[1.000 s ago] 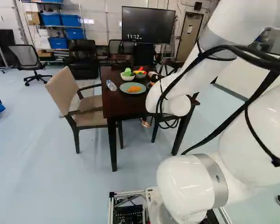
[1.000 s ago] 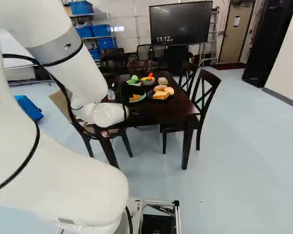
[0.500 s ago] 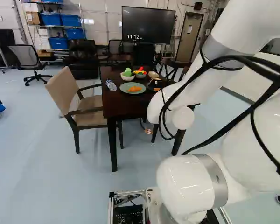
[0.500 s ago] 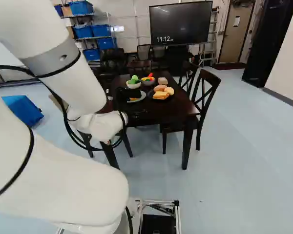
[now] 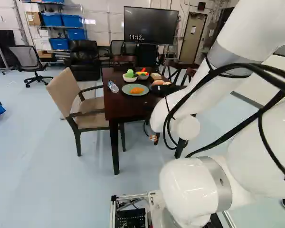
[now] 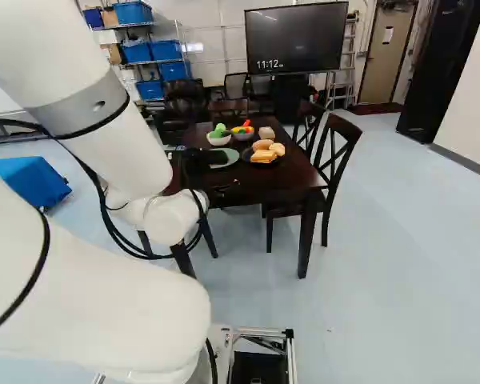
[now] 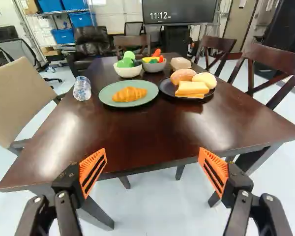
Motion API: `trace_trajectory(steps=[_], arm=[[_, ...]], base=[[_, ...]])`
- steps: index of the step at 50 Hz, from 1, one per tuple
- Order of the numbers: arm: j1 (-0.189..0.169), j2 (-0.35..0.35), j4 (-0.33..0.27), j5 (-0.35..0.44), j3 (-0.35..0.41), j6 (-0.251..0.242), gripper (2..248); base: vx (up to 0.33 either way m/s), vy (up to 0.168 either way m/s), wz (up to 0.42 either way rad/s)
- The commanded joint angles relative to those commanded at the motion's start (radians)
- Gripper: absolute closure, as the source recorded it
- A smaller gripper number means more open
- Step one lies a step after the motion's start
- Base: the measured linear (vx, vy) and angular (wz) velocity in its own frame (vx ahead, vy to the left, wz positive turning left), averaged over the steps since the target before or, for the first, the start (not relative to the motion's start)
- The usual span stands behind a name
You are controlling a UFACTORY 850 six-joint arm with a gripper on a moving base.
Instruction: Move the croissant to the empty plate
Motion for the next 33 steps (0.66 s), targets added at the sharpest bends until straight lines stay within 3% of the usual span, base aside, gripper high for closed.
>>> trace_trajectory(steps=[33], arm=[[0.0, 0.004, -0.002, 0.017, 0.01, -0.008, 3]], base=[[0.0, 0.0, 0.0]])
